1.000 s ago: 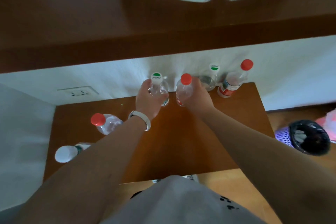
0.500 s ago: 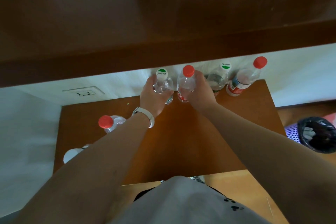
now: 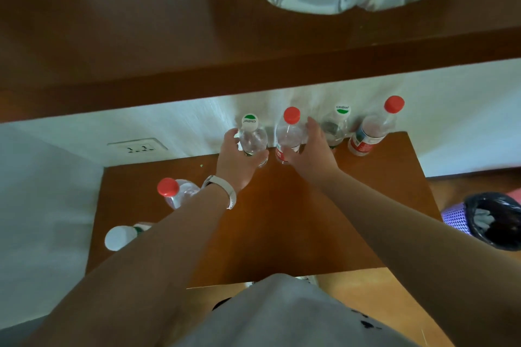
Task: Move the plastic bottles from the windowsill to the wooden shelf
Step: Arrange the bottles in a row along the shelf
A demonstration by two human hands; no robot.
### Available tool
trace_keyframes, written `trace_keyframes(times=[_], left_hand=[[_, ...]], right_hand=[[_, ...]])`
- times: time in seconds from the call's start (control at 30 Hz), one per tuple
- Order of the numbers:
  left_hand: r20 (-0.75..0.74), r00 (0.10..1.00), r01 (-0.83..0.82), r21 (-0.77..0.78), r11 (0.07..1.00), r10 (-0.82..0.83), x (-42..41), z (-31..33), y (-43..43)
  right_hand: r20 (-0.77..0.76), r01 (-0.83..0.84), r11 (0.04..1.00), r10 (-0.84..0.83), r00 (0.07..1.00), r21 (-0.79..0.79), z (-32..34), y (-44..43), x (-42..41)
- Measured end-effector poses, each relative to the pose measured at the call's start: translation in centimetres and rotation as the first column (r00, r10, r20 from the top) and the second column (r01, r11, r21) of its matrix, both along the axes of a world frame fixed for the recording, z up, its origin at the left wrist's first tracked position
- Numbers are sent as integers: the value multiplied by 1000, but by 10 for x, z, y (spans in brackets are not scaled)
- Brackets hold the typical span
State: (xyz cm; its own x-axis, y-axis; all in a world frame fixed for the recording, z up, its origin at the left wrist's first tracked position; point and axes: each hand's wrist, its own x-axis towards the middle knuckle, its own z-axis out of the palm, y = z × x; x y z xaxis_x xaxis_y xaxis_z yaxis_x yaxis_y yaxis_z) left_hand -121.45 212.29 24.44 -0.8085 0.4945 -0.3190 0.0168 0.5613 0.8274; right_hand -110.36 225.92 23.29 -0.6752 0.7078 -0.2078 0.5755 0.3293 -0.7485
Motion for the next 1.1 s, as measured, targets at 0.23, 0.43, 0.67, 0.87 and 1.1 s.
trace_keyframes(times=[0.23, 0.43, 0.67, 0.87, 1.1], left_hand=[[-243, 970, 13, -58, 998, -27, 37, 18, -17], [-443, 881, 109, -153, 982, -167, 59, 21, -41], [-535, 807, 12, -411, 912, -252, 77, 8, -87], [-573, 752, -90, -579, 811, -326, 94, 17, -132], [-569, 783, -262, -668, 697, -251, 107, 25, -193]], right_hand=[[27, -143, 979, 140, 990, 149, 15, -9, 30], [192, -516, 784, 479, 857, 347, 22, -13, 43], [289, -708, 534, 664, 689, 462, 23, -40, 28], [312, -776, 395, 752, 580, 491, 19, -71, 11], [352, -827, 245, 817, 457, 505, 19, -110, -12]])
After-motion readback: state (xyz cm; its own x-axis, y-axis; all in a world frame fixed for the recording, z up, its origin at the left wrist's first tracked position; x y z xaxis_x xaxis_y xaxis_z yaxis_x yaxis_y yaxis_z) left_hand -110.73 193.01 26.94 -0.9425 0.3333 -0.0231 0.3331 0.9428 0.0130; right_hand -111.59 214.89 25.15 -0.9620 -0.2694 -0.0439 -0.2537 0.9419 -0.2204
